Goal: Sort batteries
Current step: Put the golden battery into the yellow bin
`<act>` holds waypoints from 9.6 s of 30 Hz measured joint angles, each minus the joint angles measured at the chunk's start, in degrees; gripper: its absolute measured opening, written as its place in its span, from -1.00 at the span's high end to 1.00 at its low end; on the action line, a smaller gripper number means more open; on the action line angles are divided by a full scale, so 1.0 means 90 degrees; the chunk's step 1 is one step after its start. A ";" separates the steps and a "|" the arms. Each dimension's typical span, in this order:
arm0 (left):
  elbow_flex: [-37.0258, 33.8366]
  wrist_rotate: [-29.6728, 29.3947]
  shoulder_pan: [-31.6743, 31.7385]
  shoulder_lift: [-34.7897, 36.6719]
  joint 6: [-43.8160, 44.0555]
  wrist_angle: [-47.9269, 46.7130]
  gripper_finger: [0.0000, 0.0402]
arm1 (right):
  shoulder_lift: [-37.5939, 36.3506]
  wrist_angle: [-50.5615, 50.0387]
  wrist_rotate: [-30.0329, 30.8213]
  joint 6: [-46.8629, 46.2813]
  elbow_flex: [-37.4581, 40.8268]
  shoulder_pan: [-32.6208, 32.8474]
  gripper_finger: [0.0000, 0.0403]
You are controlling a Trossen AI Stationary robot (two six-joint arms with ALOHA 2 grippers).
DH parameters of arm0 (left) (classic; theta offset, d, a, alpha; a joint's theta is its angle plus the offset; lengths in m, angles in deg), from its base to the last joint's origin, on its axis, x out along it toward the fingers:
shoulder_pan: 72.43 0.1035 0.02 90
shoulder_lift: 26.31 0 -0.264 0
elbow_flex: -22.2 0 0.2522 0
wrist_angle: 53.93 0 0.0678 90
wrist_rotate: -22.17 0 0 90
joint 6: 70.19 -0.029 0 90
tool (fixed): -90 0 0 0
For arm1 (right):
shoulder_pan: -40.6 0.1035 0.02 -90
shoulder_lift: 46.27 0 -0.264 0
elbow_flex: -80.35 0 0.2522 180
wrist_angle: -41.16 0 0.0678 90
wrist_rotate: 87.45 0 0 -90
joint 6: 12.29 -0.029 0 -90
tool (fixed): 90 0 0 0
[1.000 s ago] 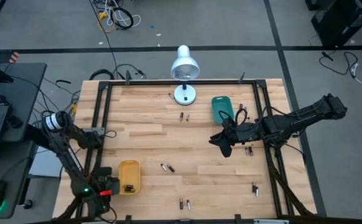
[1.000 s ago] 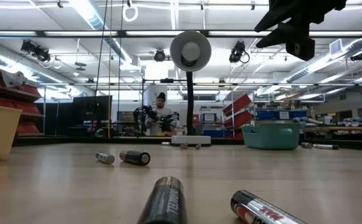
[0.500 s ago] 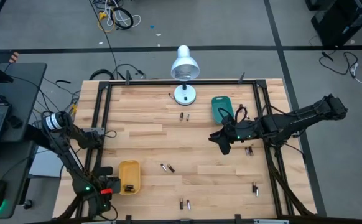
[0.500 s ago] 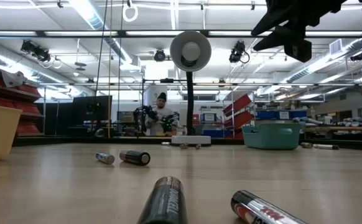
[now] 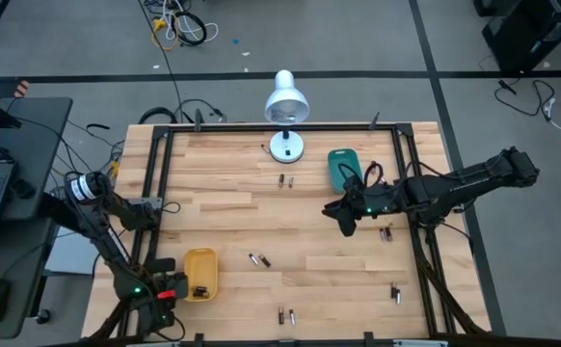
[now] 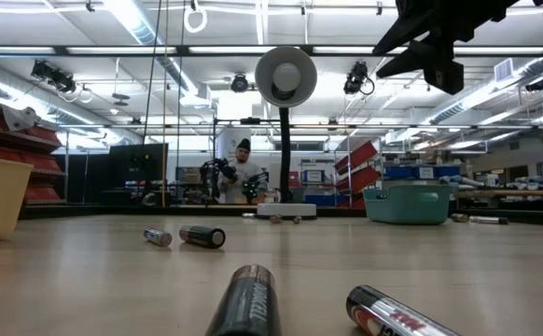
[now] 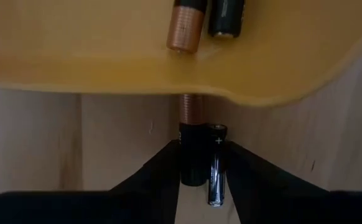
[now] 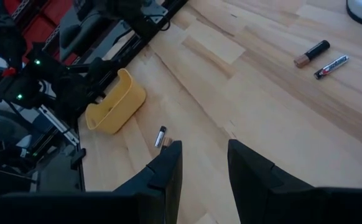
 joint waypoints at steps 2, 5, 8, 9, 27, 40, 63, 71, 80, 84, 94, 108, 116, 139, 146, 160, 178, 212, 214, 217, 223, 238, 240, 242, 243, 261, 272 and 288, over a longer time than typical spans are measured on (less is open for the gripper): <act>0.0047 -0.0164 0.0032 -0.0014 0.0013 0.0013 0.36 | 0.0000 0.0000 -0.0031 0.0004 0.0000 -0.0025 0.43; 0.0142 -0.0584 0.0052 -0.0017 0.0280 -0.0095 0.36 | 0.0000 0.0000 -0.0037 0.0010 0.0000 -0.0060 0.43; 0.0158 -0.0920 0.0036 -0.0017 0.0848 -0.0260 0.36 | 0.0000 0.0000 -0.0050 0.0050 0.0000 -0.0091 0.43; 0.0158 -0.1008 0.0037 -0.0017 0.0977 -0.0263 0.37 | 0.0000 0.0000 -0.0053 0.0058 0.0000 -0.0106 0.43; 0.0820 -0.1220 0.0054 0.0223 0.1181 -0.1071 0.38 | 0.0000 -0.0003 -0.0224 0.0220 0.0000 -0.0204 0.43; 0.0881 -0.1285 0.0026 0.0223 0.2558 -0.1041 0.37 | 0.0000 -0.0005 -0.0223 0.0263 0.0000 -0.0204 0.43; 0.0063 0.0277 0.0628 0.0223 0.5539 -0.0904 0.37 | 0.0000 0.0008 -0.0172 0.0385 0.0000 -0.0241 0.43; 0.0371 0.0179 0.0640 0.0223 0.5530 -0.1248 0.37 | 0.0000 0.0007 -0.0172 0.0398 0.0000 -0.0222 0.43; 0.0719 0.0501 0.1434 0.0870 0.5769 -0.2157 0.37 | 0.0000 0.0049 -0.0182 0.0450 0.0000 -0.0221 0.43; 0.0726 0.0212 0.1794 0.1183 0.5623 -0.3020 0.37 | 0.0000 0.0115 -0.0262 0.0452 0.0000 -0.0243 0.43; -0.0044 0.0841 0.1994 0.1260 0.4345 -0.2765 0.37 | 0.0000 0.0206 -0.0347 0.0452 0.0000 -0.0213 0.43; -0.0636 0.2033 0.1994 0.1260 0.3909 -0.2854 0.37 | -0.0002 0.0187 -0.0349 0.0403 0.0000 -0.0020 0.43; -0.1115 0.2185 0.1984 0.1263 0.3597 -0.1997 0.37 | -0.0002 0.0189 -0.0349 0.0367 0.0000 -0.0071 0.43; -0.0736 0.2203 0.1950 0.1277 0.3743 -0.2289 0.89 | -0.0002 0.0180 -0.0393 0.0211 0.0000 0.0055 0.43; 0.0487 0.1928 0.1950 0.1285 0.3791 -0.3451 0.93 | -0.0002 0.0182 -0.0393 0.0226 0.0000 -0.0024 0.43; 0.0819 0.1549 0.0897 0.1275 0.2334 -0.1663 0.44 | -0.0002 0.0179 -0.0393 0.0268 0.0000 0.0054 0.43; 0.0838 0.1924 -0.0342 -0.0045 0.1969 -0.0260 0.19 | -0.0002 0.0141 0.0659 -0.0581 0.0000 0.0731 0.43; 0.0840 0.1150 -0.0993 -0.0800 0.0431 0.0431 -0.08 | -0.0002 0.0187 0.1523 -0.1499 0.0002 0.1018 0.43; 0.0840 0.1114 -0.0988 -0.0859 0.0483 0.0461 -0.05 | -0.0002 0.0190 0.1523 -0.1508 0.0002 0.1000 0.43; 0.0847 0.1093 -0.0990 -0.0930 0.0530 0.0462 0.07 | -0.0002 0.0192 0.1523 -0.1508 0.0002 0.0961 0.43; 0.0850 0.0854 -0.1007 -0.0967 0.0525 0.0456 0.42 | -0.0002 0.0370 0.1521 -0.1508 0.0002 0.0930 0.43; 0.0845 0.1048 -0.1007 -0.0976 0.0394 0.0362 0.47 | -0.0002 0.0556 0.1704 -0.1480 0.0002 0.0930 0.43; 0.0845 0.1055 -0.1009 -0.0978 0.0394 0.0369 0.43 | -0.0002 0.0556 0.1739 -0.1454 0.0002 0.0930 0.43; 0.0838 0.1065 -0.1009 -0.0979 0.0383 0.0402 0.42 | -0.0002 0.0553 0.1742 -0.1451 0.0002 0.0930 0.43; 0.0838 0.1068 -0.1007 -0.0979 0.0382 0.0408 0.41 | -0.0002 0.0553 0.1743 -0.1450 0.0002 0.0930 0.43; 0.0861 0.1299 -0.1146 -0.1049 0.0723 0.0235 0.48 | -0.0002 0.0548 0.1795 -0.1407 0.0002 0.0930 0.43; 0.0887 0.1353 -0.1038 -0.1172 0.0856 0.0243 0.64 | -0.0002 0.0565 0.1795 -0.1409 0.0002 0.0930 0.43; 0.1798 0.0691 -0.0827 -0.0649 0.1274 -0.1374 0.66 | -0.0002 0.0567 0.1793 -0.1316 0.0002 0.0930 0.43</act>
